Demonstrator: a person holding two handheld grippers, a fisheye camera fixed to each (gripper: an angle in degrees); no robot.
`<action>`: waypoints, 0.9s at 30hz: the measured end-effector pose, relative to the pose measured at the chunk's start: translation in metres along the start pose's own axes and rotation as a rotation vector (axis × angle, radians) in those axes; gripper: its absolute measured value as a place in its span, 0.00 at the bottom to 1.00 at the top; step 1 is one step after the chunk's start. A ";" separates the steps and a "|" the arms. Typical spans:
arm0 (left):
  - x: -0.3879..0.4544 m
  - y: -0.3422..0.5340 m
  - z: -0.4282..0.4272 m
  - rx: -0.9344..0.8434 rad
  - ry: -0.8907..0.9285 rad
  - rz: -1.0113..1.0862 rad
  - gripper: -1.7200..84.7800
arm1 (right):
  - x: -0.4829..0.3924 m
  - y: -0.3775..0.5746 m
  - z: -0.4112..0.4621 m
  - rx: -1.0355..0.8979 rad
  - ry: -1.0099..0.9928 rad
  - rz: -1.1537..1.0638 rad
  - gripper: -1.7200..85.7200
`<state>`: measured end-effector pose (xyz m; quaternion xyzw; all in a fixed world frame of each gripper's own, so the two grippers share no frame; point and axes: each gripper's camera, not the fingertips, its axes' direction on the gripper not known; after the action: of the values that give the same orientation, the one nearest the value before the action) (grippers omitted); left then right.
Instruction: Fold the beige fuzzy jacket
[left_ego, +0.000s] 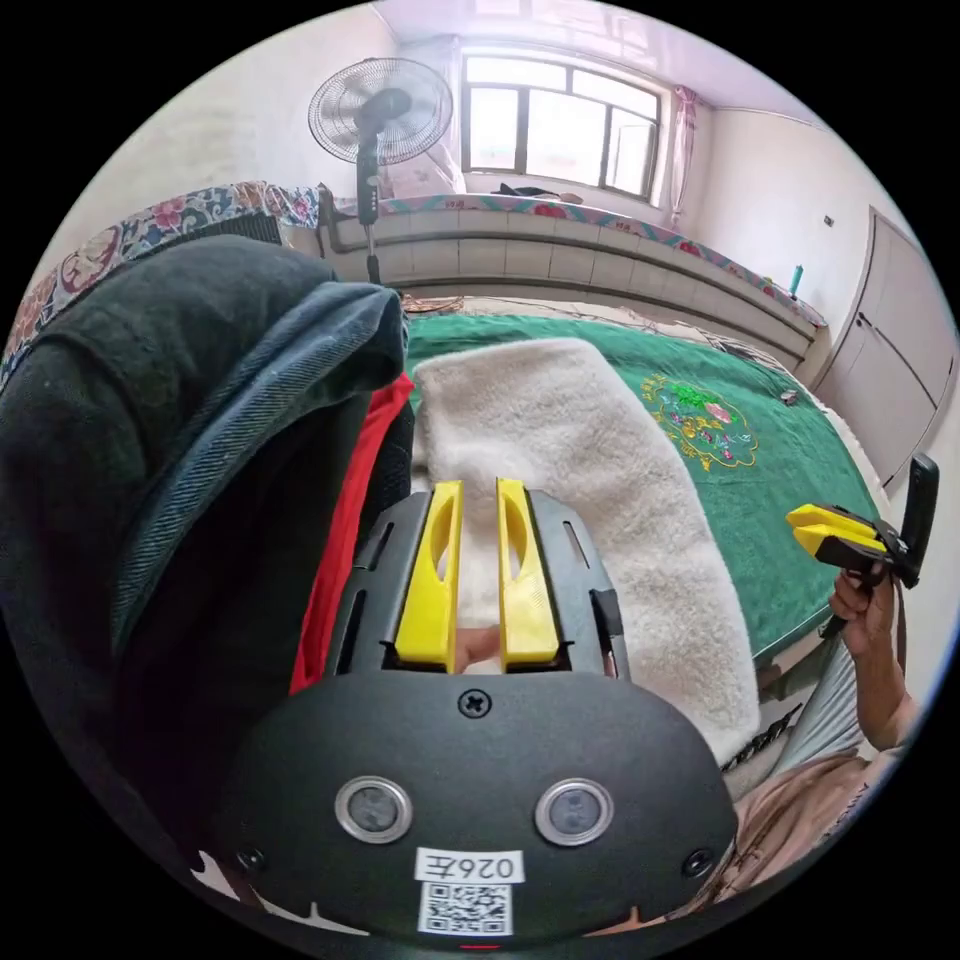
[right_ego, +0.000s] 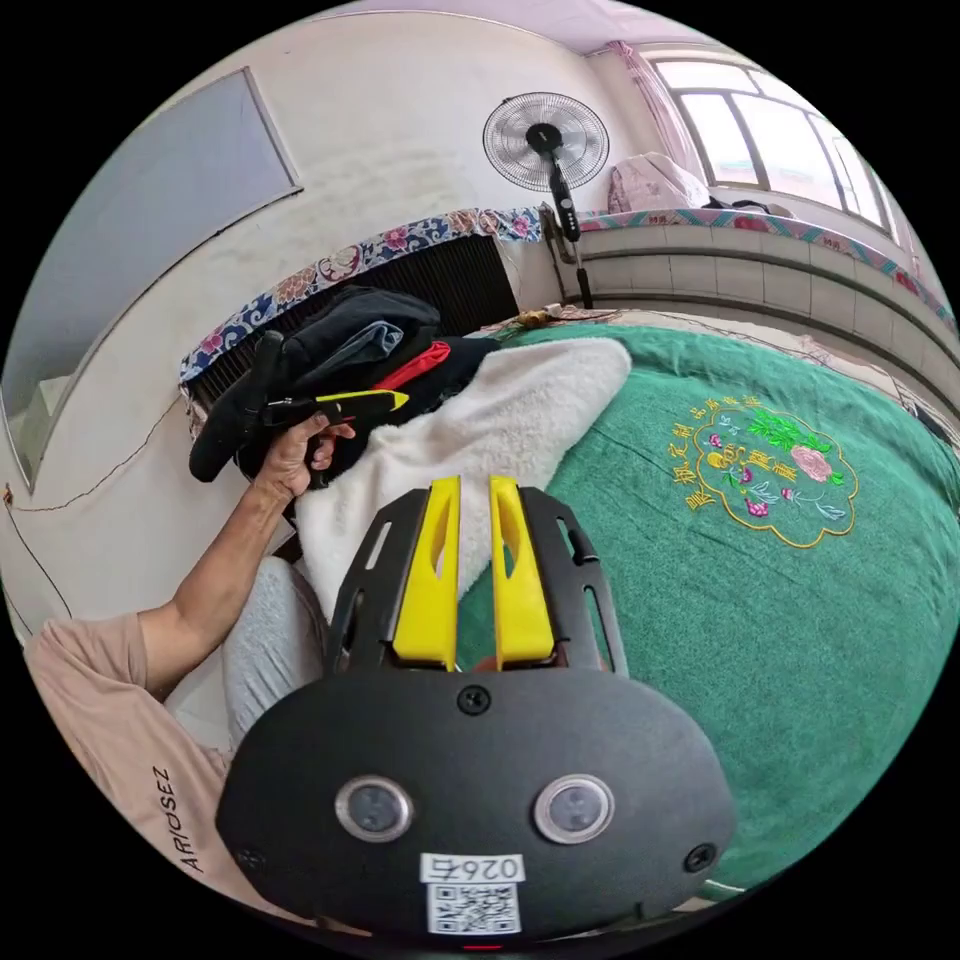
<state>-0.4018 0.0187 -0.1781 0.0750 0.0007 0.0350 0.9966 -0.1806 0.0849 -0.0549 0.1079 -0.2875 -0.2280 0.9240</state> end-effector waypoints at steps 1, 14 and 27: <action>-0.001 -0.009 0.017 -0.069 0.028 0.010 0.15 | 0.013 -0.007 0.010 -0.027 -0.025 0.036 0.07; -0.027 -0.065 0.112 -0.265 0.297 -0.001 0.17 | 0.138 -0.074 0.113 -0.126 -0.265 0.440 0.16; 0.076 -0.135 0.155 -0.110 0.619 0.033 0.08 | 0.144 -0.113 0.018 -0.122 -0.026 0.197 0.01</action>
<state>-0.3154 -0.1322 -0.0444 0.0069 0.3011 0.0724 0.9508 -0.1266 -0.0845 -0.0082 0.0199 -0.2945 -0.1544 0.9429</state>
